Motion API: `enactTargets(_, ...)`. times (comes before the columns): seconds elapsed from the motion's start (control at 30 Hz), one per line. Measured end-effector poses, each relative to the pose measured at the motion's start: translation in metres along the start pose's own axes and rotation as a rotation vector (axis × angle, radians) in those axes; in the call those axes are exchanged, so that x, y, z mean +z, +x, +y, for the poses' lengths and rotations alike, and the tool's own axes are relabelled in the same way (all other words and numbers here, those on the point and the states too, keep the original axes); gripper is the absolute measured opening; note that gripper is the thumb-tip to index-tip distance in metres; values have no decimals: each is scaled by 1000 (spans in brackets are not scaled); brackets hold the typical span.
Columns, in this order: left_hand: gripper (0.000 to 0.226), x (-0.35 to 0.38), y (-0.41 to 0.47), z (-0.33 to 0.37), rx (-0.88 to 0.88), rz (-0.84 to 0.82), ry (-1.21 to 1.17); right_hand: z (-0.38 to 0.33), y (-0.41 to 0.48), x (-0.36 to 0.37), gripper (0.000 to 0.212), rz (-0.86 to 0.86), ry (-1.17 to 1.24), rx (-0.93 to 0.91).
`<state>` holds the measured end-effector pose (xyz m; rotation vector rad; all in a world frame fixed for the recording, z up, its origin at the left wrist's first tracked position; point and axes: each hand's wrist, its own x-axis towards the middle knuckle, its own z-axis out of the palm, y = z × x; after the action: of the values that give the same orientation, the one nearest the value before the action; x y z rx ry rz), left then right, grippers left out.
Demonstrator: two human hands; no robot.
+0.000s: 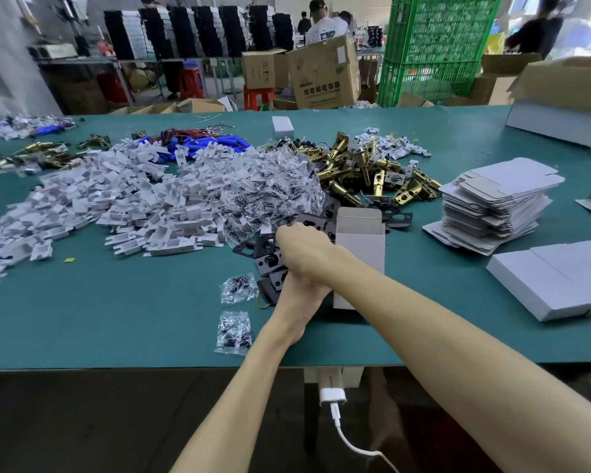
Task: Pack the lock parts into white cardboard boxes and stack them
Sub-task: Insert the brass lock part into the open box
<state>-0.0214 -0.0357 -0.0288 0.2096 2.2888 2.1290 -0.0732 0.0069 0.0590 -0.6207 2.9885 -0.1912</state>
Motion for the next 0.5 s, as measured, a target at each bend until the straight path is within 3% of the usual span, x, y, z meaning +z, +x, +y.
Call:
enactTargets(0.07,18,-1,1,-4,-17,9,-5,-2,0,2,34,-9,-8,-3)
enactTargets(0.23,24,-3,1,-7,-19,28,60,-2,-1,3,42,-13,-16,-1)
enactTargets(0.37,23,-2,0,-3,-36,15,35,-3,-1,3,35,-34,12,38)
enactTargets(0.47,21,-1,-1,1,-30,18,-14,-4,0,5,13,-26,19,63)
enactTargets(0.5,25,0,-1,2,-24,23,-26,-3,1,5,16,-9,-5,82)
